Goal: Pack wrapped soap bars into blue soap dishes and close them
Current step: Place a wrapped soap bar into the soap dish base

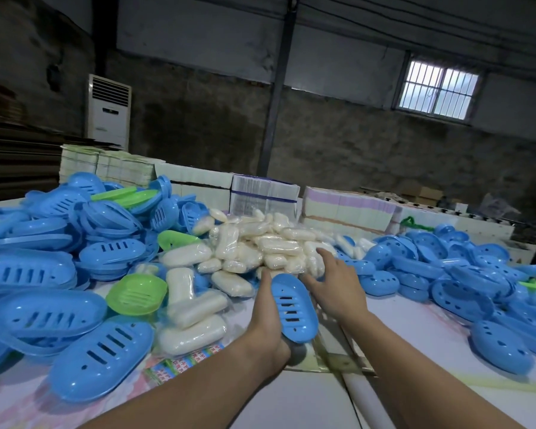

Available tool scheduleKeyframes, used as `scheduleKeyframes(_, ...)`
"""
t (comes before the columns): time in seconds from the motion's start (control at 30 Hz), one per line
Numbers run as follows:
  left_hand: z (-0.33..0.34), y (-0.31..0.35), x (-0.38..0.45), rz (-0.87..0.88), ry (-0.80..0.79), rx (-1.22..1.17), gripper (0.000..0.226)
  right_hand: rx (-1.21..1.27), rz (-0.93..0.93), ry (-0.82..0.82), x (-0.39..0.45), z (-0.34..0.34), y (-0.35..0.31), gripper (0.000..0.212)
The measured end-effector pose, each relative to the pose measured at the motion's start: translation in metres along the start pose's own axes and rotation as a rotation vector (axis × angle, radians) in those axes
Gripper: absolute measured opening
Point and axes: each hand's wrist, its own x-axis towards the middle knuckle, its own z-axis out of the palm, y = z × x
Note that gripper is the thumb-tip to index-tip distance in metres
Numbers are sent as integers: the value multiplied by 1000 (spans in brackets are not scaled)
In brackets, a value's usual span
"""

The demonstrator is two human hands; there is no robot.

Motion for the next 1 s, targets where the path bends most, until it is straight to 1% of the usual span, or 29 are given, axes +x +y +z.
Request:
scheduleKeyframes(0.07, 0, 1, 1, -3, -4, -7, 63, -200, 6, -57, 17, 4, 1, 67)
scheduleKeyframes(0.1, -1, 1, 3, -24, 18, -35, 65, -274, 16, -82, 23, 5, 2, 65)
scheduleKeyframes(0.17, -1, 1, 5, -39, 60, -80, 69, -379, -16, -76, 32, 9, 4, 51)
scheduleKeyframes(0.23, 0, 1, 5, -35, 46, -113, 71, -398, -71, -16, 35, 10, 5, 29)
scheduleKeyframes(0.3, 0, 0, 7, -42, 52, -138, 76, -350, -72, 33, 35, 5, 5, 20)
scheduleKeyframes(0.37, 0, 1, 7, -52, 55, -153, 81, -186, -16, 121, 32, -6, 7, 20)
scheduleKeyframes(0.43, 1, 1, 8, -67, 40, -151, 83, 128, 44, 211, 21, -19, 11, 19)
scheduleKeyframes(0.47, 1, 1, 9, -73, 34, -155, 85, 306, 42, 247, 13, -26, 13, 15)
scheduleKeyframes(0.5, 0, 1, 9, -74, 28, -158, 87, 453, 8, 274, 4, -32, 15, 11)
scheduleKeyframes(0.53, 0, 2, 8, -69, 19, -160, 87, 546, -53, 276, -6, -38, 15, 15)
scheduleKeyframes(0.57, 0, 2, 8, -61, 9, -160, 85, 584, -133, 246, -16, -43, 15, 21)
scheduleKeyframes(0.6, -1, 2, 8, -56, -3, -164, 83, 571, -214, 198, -24, -48, 14, 25)
scheduleKeyframes(0.7, 0, 2, 6, -47, -47, -221, 74, 391, -419, 33, -34, -57, 3, 25)
scheduleKeyframes(0.8, -1, 4, 6, -31, -66, -249, 72, 171, -555, -139, -39, -57, -9, 29)
scheduleKeyframes(0.83, -2, 4, 6, -29, -70, -261, 71, 113, -583, -159, -40, -57, -11, 29)
scheduleKeyframes(0.9, -3, 4, 7, -9, -62, -259, 69, 36, -614, -133, -42, -55, -12, 28)
scheduleKeyframes(1.0, -3, 4, 7, -14, -67, -224, 71, -37, -602, -130, -44, -53, -14, 27)
